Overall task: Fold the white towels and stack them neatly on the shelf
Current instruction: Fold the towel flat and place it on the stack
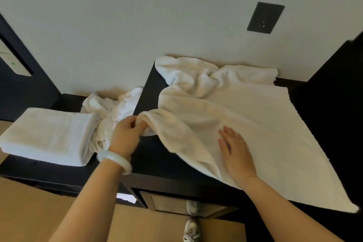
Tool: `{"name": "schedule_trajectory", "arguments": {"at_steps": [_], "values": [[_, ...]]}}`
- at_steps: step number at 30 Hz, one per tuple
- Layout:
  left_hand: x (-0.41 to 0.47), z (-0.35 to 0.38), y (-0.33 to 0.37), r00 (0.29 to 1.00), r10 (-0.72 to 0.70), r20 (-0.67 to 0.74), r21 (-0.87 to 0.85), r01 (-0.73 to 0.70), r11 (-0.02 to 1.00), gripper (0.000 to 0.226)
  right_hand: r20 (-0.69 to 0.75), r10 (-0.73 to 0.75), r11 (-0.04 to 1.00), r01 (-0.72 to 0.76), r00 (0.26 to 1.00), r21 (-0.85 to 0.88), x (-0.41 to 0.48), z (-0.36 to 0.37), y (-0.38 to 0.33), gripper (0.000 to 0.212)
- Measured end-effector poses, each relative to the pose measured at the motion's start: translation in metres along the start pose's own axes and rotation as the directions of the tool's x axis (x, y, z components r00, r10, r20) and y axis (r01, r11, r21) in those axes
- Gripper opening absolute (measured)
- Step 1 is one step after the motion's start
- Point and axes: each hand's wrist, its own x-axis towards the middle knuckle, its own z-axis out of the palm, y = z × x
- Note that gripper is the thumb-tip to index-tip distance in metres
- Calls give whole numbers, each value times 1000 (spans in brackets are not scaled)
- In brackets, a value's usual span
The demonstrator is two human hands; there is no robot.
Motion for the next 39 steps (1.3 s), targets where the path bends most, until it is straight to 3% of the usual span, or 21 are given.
{"name": "schedule_trajectory", "arguments": {"at_steps": [2,3,5,8,12,14,16,18,19,21,24,26,29,31,32,34,35,36,39], "values": [[1,-19,-14,985,92,-145,382,-30,924,19,-7,-9,1000,9,1000,14,-1,0,-1,41],[0,-23,-23,976,96,-197,473,9,881,21,-8,-12,1000,13,1000,14,-2,0,-2,41],[-9,-18,-36,971,75,-227,472,42,881,22,-11,-17,1000,17,1000,6,-3,-1,-3,42],[-26,-6,-41,987,101,-124,347,-53,936,21,41,-44,995,47,998,-88,-2,0,-3,49],[-36,-2,-43,997,53,-59,194,-41,980,63,137,-65,922,112,988,-370,-1,6,-2,79],[-35,4,-37,997,52,-49,307,-34,951,77,142,-71,887,128,987,-444,-1,8,-1,99],[-29,9,-32,996,89,-26,419,-70,905,60,141,-65,877,123,988,-464,-2,9,0,107],[-22,2,-18,994,104,-39,402,-79,912,13,142,-50,881,111,989,-460,-1,7,0,109],[-18,-5,-13,992,115,-48,378,-88,922,5,150,-41,885,105,988,-453,0,6,-1,107],[-11,-25,-8,985,158,-64,287,-133,949,11,170,-22,898,95,985,-430,1,5,-2,99],[-13,-56,2,973,155,173,-9,-156,988,11,181,-11,902,88,983,-422,1,4,-3,93],[-8,-70,2,915,151,374,-217,-72,974,16,174,-22,899,96,984,-427,2,5,-4,92],[7,-79,-5,855,53,517,-125,14,992,18,173,-68,904,134,983,-407,1,6,-4,88],[15,-67,-10,910,-42,412,202,-47,978,25,164,-97,905,155,982,-396,0,6,-3,86],[18,-58,-13,953,-50,300,435,-90,896,30,159,-106,904,161,982,-396,0,6,-2,85],[8,-37,-18,991,134,22,738,-107,666,30,144,-111,905,159,983,-394,-1,7,0,84],[-4,-28,-20,965,252,-75,751,-111,651,26,138,-107,906,154,985,-396,-1,8,1,84],[-14,-22,-24,943,305,-130,695,-133,706,21,134,-103,905,149,986,-398,-1,9,2,86],[-33,-6,-44,959,265,-104,531,-171,830,13,126,-106,902,149,986,-406,0,9,3,96]]}}
